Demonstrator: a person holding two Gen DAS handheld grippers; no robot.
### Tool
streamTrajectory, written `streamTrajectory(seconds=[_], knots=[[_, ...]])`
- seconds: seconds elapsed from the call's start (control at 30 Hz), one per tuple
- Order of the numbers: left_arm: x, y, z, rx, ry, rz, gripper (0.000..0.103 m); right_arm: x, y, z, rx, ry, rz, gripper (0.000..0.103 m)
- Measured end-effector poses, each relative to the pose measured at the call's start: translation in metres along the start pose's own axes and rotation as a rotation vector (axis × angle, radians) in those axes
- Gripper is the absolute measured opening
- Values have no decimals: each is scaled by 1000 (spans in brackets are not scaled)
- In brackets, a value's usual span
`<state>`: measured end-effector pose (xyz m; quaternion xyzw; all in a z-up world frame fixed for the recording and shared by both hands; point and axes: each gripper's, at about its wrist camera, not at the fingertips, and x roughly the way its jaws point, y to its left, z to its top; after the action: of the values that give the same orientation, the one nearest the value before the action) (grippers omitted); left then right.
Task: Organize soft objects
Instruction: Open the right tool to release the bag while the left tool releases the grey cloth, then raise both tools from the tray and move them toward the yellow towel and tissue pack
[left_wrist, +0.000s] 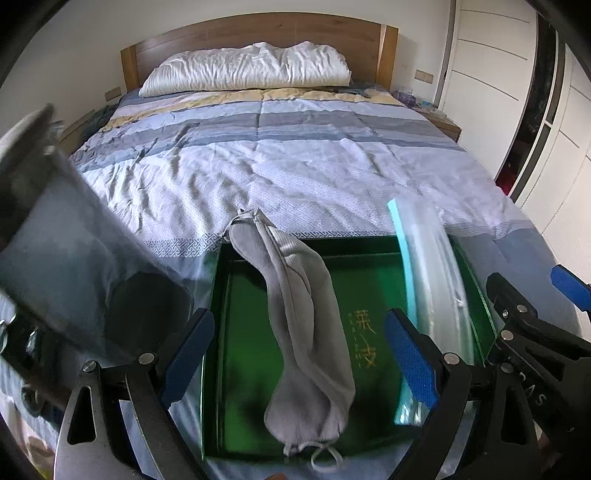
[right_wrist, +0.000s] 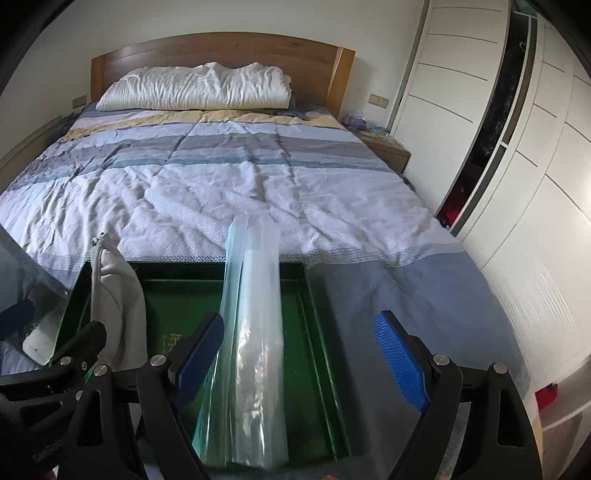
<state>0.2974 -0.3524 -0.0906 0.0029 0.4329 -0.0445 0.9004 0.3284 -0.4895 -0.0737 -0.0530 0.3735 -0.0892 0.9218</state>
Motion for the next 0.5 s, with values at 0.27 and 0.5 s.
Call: streamTrajectory(seconds=[0.27,0.5], knots=[[-52,13,-15,-6,-22,-23,90,-64,-3,-13,2,-31,-20,84],[-116,32,-38,27,-84,-35,90,-136,5,-40,-4,-91,-19,88]])
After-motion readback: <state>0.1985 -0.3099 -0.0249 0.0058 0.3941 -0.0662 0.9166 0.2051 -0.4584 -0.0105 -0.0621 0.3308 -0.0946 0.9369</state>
